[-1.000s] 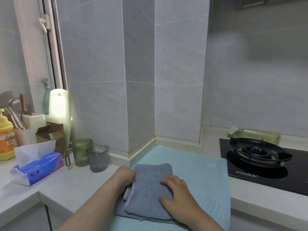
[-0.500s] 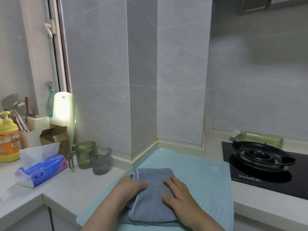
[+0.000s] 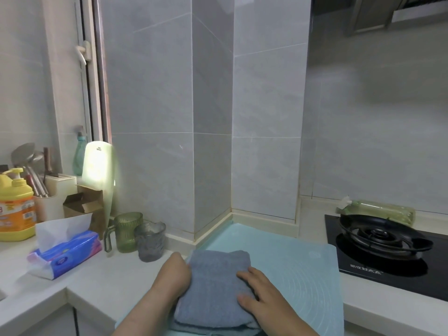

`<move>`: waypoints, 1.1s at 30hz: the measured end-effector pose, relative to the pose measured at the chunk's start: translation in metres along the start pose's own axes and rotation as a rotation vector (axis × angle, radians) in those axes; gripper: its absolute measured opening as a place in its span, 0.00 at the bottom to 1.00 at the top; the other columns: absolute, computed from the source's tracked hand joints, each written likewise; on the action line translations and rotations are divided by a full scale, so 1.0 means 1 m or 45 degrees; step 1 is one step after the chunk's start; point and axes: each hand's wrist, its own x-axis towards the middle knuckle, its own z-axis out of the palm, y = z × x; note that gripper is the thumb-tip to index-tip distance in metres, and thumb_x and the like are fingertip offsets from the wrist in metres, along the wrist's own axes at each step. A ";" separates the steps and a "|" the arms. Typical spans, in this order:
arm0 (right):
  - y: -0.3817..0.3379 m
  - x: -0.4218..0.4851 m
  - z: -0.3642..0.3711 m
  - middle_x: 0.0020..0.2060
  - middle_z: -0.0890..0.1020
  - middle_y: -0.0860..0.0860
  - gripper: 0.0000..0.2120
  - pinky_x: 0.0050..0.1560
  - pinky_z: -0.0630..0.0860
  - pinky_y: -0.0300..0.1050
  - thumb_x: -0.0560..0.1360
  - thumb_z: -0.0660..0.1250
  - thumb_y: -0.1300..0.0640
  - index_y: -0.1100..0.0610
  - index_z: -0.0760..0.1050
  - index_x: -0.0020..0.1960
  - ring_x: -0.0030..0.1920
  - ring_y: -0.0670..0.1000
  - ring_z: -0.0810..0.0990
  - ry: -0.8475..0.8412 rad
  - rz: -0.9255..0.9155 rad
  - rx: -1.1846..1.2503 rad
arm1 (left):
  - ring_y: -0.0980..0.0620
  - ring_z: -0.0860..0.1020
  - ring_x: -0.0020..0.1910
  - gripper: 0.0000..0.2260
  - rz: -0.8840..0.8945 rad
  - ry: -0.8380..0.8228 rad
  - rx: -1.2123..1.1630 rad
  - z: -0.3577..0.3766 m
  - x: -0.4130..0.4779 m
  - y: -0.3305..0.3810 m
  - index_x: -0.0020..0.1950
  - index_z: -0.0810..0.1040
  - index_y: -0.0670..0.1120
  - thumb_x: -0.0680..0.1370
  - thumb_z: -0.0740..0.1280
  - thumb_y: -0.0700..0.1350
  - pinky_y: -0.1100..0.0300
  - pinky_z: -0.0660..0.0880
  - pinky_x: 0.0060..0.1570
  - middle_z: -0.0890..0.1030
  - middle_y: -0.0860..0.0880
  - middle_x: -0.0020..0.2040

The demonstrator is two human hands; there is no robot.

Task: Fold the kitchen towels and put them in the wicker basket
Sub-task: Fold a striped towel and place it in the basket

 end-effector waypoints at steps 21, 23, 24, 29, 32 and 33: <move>-0.001 0.001 0.003 0.79 0.43 0.40 0.47 0.76 0.52 0.53 0.57 0.43 0.16 0.29 0.45 0.74 0.78 0.52 0.52 -0.176 0.050 -0.227 | 0.51 0.84 0.43 0.16 0.100 -0.277 -0.562 -0.008 0.005 -0.018 0.53 0.83 0.46 0.76 0.60 0.30 0.63 0.77 0.35 0.86 0.47 0.46; -0.001 0.002 0.003 0.79 0.42 0.42 0.49 0.76 0.53 0.53 0.56 0.42 0.17 0.31 0.43 0.75 0.78 0.53 0.53 -0.210 0.043 -0.293 | 0.53 0.83 0.48 0.15 0.177 -0.208 -0.407 -0.007 0.008 -0.019 0.52 0.81 0.49 0.76 0.63 0.32 0.65 0.75 0.39 0.84 0.51 0.49; -0.003 0.003 0.003 0.79 0.41 0.42 0.48 0.76 0.52 0.52 0.56 0.42 0.17 0.31 0.41 0.75 0.78 0.53 0.53 -0.226 0.042 -0.342 | 0.52 0.81 0.50 0.14 0.195 -0.171 -0.325 -0.007 0.010 -0.019 0.54 0.79 0.50 0.75 0.64 0.33 0.63 0.75 0.43 0.83 0.51 0.50; -0.004 0.002 0.001 0.78 0.54 0.41 0.27 0.75 0.56 0.47 0.78 0.53 0.33 0.33 0.53 0.76 0.77 0.49 0.58 -0.109 0.084 -0.048 | 0.53 0.77 0.49 0.10 0.242 -0.063 -0.041 0.001 0.011 -0.027 0.52 0.71 0.55 0.75 0.67 0.43 0.64 0.71 0.41 0.79 0.51 0.52; -0.018 0.019 -0.002 0.64 0.75 0.46 0.25 0.60 0.69 0.44 0.76 0.57 0.33 0.44 0.69 0.67 0.63 0.49 0.75 0.149 0.372 0.373 | 0.52 0.77 0.46 0.07 0.262 0.008 0.115 0.008 0.011 -0.030 0.54 0.72 0.50 0.77 0.64 0.49 0.59 0.73 0.42 0.80 0.50 0.51; -0.026 0.026 -0.004 0.58 0.77 0.48 0.25 0.55 0.72 0.44 0.74 0.58 0.33 0.51 0.71 0.59 0.56 0.51 0.77 0.185 0.502 0.413 | 0.51 0.77 0.46 0.08 0.259 0.025 0.164 0.010 0.011 -0.031 0.54 0.72 0.49 0.78 0.63 0.50 0.57 0.73 0.43 0.80 0.49 0.51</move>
